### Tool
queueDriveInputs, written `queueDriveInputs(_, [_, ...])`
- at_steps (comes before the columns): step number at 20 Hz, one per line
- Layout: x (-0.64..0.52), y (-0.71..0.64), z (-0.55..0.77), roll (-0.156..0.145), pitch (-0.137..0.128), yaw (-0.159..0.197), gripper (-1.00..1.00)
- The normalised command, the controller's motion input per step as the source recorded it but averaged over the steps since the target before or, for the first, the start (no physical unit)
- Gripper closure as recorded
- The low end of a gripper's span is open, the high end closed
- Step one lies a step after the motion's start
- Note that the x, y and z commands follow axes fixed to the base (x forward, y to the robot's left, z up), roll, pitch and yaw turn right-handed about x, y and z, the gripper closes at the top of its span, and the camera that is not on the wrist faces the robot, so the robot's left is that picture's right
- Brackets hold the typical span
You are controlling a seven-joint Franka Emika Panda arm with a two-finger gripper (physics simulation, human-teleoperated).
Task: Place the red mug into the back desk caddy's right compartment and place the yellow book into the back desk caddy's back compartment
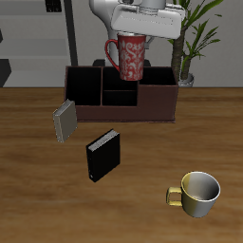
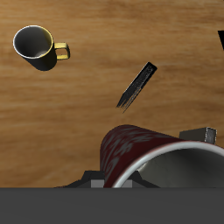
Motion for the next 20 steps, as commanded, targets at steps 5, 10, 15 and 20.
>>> queueDriveInputs(5, [-0.14, 0.47, -0.12, -0.026, 0.029, -0.004, 1.00])
queueDriveInputs(10, [-0.15, 0.43, -0.13, 0.003, 0.045, 0.003, 1.00])
queueDriveInputs(15, [-0.20, 0.35, -0.06, 0.046, 0.004, 0.021, 1.00])
queueDriveInputs(20, [-0.42, 0.25, -0.06, 0.122, -0.028, 0.126, 1.00])
